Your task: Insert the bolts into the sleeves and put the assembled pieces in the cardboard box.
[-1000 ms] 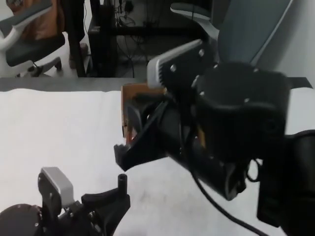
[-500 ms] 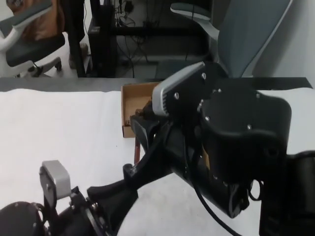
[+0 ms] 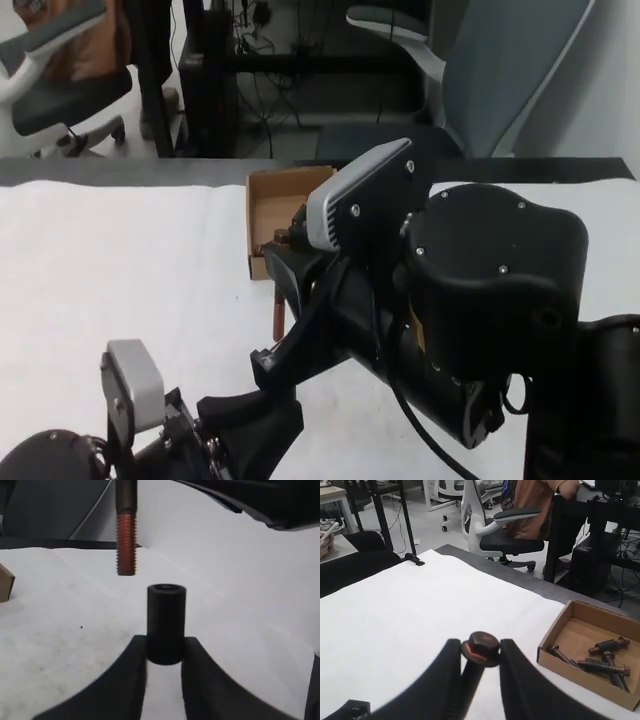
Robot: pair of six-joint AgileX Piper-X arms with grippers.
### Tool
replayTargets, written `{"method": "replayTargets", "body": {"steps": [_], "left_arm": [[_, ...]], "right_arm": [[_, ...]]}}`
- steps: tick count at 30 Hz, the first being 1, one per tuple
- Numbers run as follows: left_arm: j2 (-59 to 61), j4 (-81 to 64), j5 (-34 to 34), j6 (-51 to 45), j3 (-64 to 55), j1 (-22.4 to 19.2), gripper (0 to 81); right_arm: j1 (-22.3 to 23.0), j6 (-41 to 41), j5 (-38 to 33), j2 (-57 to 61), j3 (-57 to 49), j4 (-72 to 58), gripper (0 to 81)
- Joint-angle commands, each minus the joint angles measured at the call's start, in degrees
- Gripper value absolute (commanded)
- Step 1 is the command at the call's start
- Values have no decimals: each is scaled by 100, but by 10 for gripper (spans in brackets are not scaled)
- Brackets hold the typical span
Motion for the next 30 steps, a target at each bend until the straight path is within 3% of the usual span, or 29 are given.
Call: {"method": "replayTargets", "body": {"steps": [1, 13, 30], "left_arm": [[1, 115, -16, 275, -45, -22, 18], [1, 100, -474, 367, -45, 18, 18], [1, 100, -565, 367, -45, 18, 18]], "right_arm": [[29, -50, -28, 1, -13, -19, 6], [97, -50, -28, 1, -13, -19, 6], [94, -50, -77, 1, -13, 119, 6]]}}
